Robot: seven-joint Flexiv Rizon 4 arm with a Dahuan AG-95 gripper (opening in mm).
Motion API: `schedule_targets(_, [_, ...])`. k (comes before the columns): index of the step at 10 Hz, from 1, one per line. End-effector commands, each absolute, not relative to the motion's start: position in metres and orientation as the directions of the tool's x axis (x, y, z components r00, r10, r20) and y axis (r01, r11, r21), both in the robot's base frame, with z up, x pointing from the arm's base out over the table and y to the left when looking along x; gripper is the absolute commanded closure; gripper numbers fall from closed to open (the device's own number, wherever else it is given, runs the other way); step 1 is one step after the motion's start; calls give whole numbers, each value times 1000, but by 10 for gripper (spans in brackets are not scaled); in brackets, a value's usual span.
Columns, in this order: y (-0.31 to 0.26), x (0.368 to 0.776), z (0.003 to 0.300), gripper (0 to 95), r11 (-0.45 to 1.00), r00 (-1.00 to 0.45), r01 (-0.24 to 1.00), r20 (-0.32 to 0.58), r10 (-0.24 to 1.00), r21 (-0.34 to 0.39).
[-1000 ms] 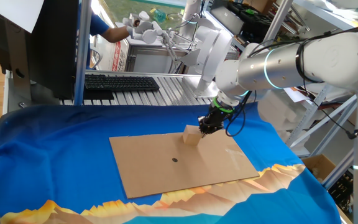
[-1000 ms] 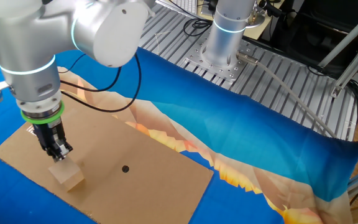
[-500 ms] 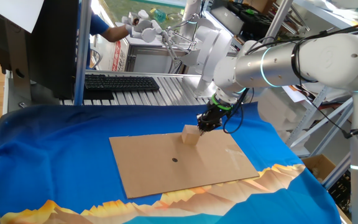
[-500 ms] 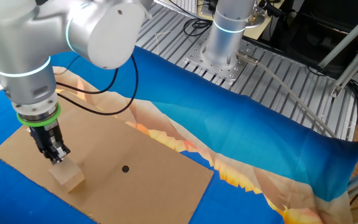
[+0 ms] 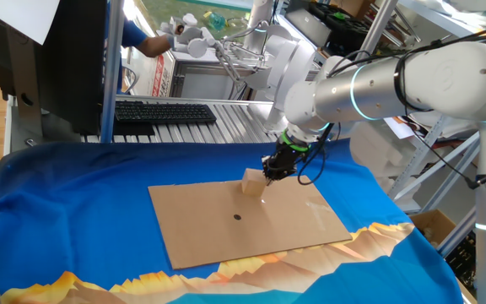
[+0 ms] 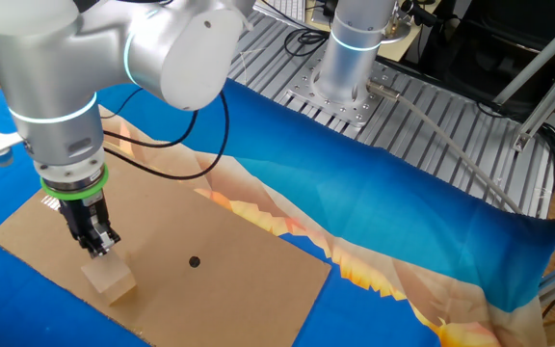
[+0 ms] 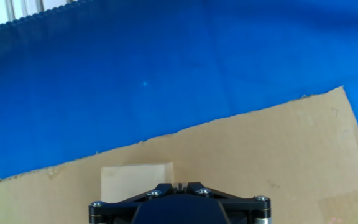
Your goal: Use the gripper to push the small block from left to right
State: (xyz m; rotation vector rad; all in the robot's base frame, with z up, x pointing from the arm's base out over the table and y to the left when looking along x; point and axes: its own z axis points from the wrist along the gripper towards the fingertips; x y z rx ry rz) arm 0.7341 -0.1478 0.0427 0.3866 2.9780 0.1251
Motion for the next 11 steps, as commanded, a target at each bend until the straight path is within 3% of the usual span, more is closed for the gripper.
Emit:
schedule_targets(1, [-145, 737, 42, 950, 961, -955, 256, -125, 268, 105])
schedule_targets(11, [-129, 745, 45, 950, 957, -950, 279, -125, 288, 82])
